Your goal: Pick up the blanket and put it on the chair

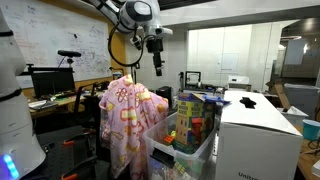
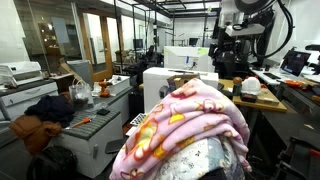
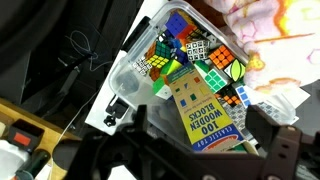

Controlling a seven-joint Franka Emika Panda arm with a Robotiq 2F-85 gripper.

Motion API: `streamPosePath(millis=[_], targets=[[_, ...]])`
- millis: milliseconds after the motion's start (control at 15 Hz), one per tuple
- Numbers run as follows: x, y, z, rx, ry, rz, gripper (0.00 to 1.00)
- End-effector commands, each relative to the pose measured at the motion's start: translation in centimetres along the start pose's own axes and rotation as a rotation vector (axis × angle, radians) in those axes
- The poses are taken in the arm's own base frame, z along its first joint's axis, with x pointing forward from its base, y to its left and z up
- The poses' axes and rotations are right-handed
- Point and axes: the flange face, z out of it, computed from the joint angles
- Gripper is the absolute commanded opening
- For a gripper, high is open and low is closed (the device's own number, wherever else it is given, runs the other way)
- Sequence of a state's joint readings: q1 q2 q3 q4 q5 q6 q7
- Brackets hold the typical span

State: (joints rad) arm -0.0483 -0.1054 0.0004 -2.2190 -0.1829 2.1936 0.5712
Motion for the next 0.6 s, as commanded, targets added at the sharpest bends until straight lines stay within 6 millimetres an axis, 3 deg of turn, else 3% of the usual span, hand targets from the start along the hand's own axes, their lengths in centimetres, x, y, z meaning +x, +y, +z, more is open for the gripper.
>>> streamPosePath(millis=[0, 533], targets=[[0.1, 1.5, -2.8, 0.003, -0.01, -0.13, 1.0], [-1.3, 4.5, -6.4, 0.037, -0.054, -0.415, 1.0]])
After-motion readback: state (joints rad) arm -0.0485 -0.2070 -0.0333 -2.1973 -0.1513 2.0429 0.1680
